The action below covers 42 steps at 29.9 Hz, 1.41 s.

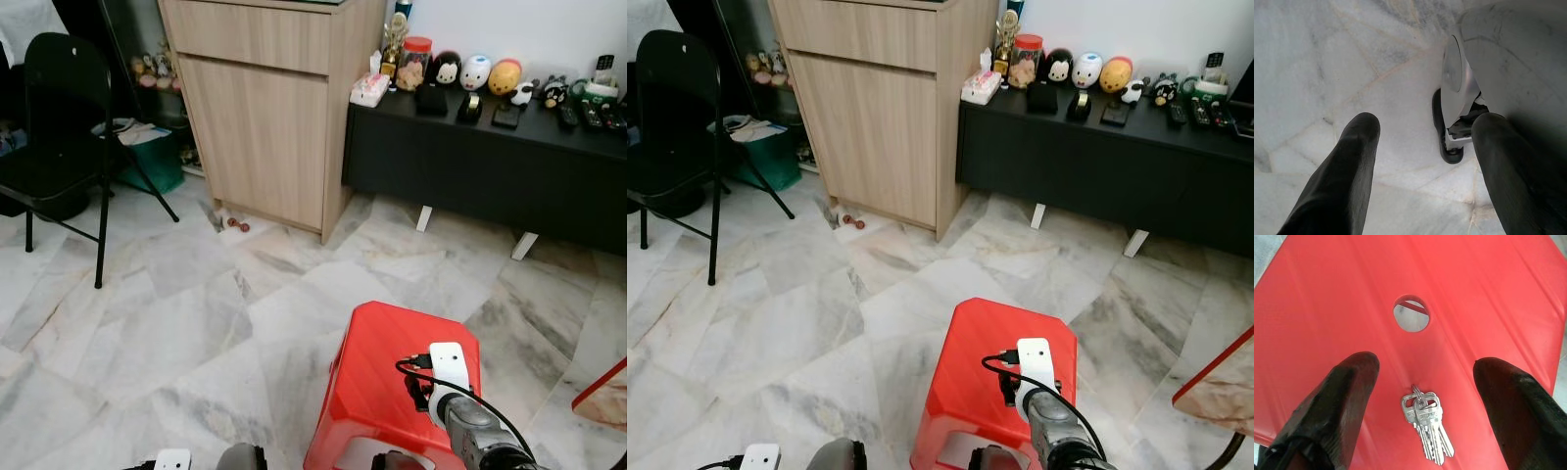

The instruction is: Hang keys on a hook

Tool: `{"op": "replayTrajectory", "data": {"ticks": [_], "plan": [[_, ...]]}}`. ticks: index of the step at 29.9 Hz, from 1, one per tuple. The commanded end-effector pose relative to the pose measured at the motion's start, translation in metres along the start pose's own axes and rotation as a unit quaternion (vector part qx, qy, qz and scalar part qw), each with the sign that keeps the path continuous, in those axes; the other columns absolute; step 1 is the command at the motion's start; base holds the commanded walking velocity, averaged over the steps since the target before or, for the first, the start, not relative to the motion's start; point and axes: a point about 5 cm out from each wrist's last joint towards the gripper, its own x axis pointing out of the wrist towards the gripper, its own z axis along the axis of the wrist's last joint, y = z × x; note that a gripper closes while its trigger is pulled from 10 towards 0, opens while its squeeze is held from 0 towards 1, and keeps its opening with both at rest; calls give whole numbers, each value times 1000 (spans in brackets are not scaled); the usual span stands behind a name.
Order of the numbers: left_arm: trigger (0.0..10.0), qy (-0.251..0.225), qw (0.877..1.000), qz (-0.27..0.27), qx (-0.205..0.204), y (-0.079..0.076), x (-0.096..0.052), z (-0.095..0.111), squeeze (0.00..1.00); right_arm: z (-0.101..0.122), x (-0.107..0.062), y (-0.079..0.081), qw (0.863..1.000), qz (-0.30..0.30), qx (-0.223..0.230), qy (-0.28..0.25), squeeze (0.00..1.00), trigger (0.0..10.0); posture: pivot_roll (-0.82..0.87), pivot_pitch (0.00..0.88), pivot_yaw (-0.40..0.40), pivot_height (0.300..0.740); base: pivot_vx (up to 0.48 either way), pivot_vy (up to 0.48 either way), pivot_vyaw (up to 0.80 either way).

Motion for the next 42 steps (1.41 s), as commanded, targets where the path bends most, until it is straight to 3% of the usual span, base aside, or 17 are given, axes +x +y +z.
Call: {"op": "replayTrajectory", "data": {"ticks": [1,15,31,37,42], "plan": [[10000,13,1000,-6,4,-2,-1,-7,0,1,0,1,1000,2,7,-4,0,10000,55,61,-49,617,0,0,0],[10000,13,1000,-7,3,-5,-1,-7,0,9,1,4,1000,7,2,-12,0,10000,59,68,-53,613,0,0,0],[10000,13,1000,-14,6,-19,0,-8,0,19,3,1,1000,-10,-3,4,0,10000,67,53,-46,613,0,0,0],[10000,20,1000,-5,9,-1,-4,-17,0,13,2,-9,998,-37,52,17,0,10000,77,56,-38,613,0,0,0],[10000,24,1000,-1,11,5,-7,-26,0,4,1,-8,998,-26,52,26,0,10000,89,74,-29,613,0,0,0]]}}
